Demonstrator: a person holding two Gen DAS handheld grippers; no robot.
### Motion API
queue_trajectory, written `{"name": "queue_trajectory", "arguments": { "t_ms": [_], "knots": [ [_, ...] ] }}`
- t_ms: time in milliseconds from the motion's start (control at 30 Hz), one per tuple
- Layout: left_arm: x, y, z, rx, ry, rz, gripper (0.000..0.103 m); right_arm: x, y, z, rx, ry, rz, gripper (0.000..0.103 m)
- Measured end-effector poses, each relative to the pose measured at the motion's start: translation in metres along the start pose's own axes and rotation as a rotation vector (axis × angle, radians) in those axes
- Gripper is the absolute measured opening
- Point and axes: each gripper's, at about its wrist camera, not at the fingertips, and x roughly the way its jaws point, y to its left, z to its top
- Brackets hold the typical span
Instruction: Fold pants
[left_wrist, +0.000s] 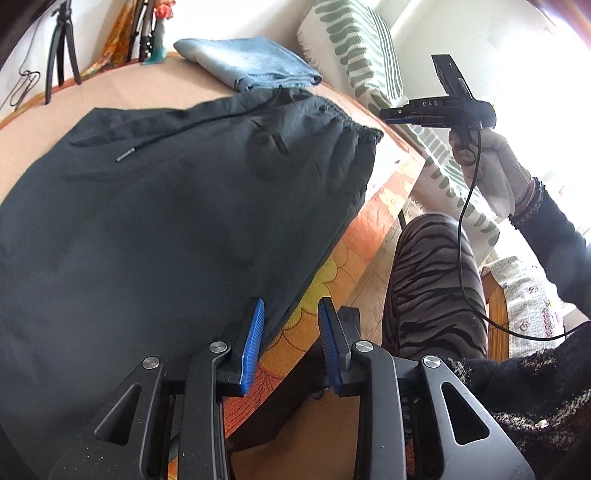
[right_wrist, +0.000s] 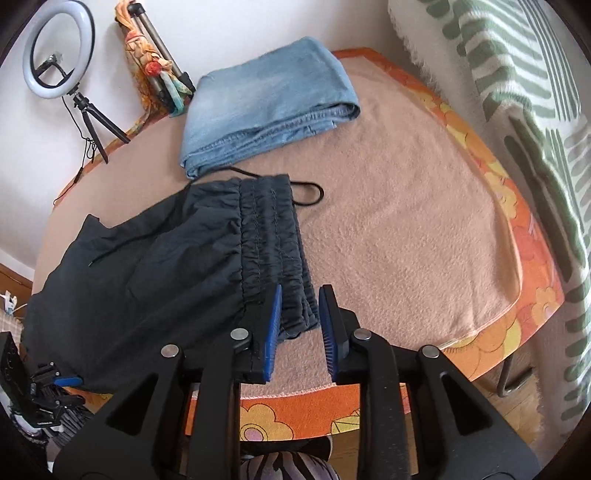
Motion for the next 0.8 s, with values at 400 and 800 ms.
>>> {"name": "queue_trajectory", "arguments": {
  "t_ms": [400, 800],
  "knots": [
    [-0.035, 0.032, -0.018, -0.104, -0.126, 0.219, 0.028, 0.017, 0.146, 0.050, -0.256, -0.058, 0.339, 0.055],
    [-0.100, 0.081, -0.082, -0.304, -0.161, 0.445, 0.028, 0.143, 0.298, 0.087, -0.414, 0.184, 0.500, 0.071]
  ]
}}
